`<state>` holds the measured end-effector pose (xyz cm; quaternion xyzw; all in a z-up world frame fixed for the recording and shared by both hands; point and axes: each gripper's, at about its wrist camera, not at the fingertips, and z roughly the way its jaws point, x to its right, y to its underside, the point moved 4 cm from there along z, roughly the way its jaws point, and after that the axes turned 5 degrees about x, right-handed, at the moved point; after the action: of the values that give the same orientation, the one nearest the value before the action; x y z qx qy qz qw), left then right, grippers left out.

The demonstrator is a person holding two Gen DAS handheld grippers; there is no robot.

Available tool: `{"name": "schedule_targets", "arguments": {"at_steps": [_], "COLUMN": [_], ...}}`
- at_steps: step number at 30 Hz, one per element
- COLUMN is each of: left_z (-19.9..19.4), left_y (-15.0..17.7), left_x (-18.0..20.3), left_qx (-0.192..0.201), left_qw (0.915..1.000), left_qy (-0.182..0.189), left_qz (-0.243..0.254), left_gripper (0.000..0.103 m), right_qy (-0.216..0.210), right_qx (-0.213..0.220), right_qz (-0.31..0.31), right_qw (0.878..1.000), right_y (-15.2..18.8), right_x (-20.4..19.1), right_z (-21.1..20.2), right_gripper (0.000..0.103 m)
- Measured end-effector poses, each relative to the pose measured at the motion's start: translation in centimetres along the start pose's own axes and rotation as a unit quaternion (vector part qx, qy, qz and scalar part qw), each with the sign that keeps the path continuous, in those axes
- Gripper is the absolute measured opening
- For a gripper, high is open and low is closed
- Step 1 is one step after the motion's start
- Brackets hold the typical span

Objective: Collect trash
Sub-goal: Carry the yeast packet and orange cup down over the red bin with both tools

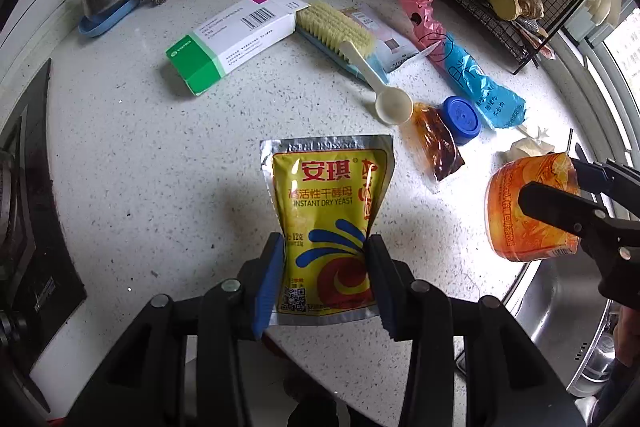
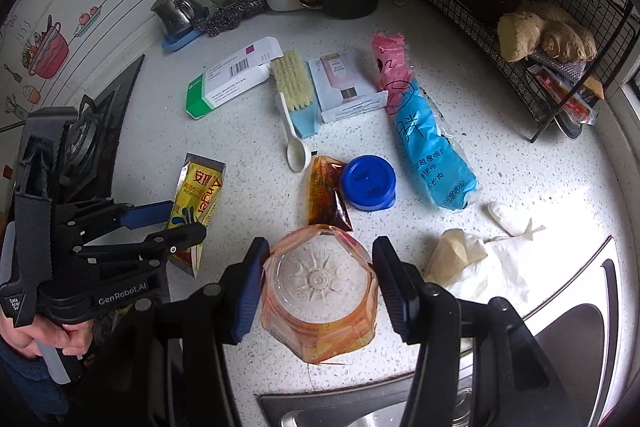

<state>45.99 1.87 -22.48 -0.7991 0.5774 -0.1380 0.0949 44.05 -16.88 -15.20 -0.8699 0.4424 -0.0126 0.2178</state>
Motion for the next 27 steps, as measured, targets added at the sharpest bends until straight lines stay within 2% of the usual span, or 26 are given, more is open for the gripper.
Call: {"name": "schedule_targets", "arguments": {"at_steps": [3, 12, 20, 27], "left_z": [-2.3, -9.3, -13.9, -15.4], "left_y": [1.0, 8.4, 16.9, 24.4], "left_x": [-0.1, -2.9, -5.1, -6.6], "left_qx": [0.01, 0.034, 0.043, 0.036], "left_qw": [0.9999, 0.9992, 0.9984, 0.9982], "left_qy": [-0.005, 0.008, 0.013, 0.02], "left_qz": [0.003, 0.018, 0.033, 0.044], "left_gripper": [0.04, 0.04, 0.04, 0.04], "right_qy": [-0.001, 0.008, 0.011, 0.022], "right_qx": [0.003, 0.026, 0.042, 0.055], "right_qz": [-0.007, -0.013, -0.009, -0.009], "right_qw": [1.0, 1.0, 0.999, 0.998], "right_y": [1.0, 5.9, 12.7, 18.1], "right_x": [-1.6, -7.7, -14.2, -19.1], "right_z": [-0.7, -3.0, -5.3, -5.7], "right_gripper": [0.05, 0.05, 0.05, 0.05]}}
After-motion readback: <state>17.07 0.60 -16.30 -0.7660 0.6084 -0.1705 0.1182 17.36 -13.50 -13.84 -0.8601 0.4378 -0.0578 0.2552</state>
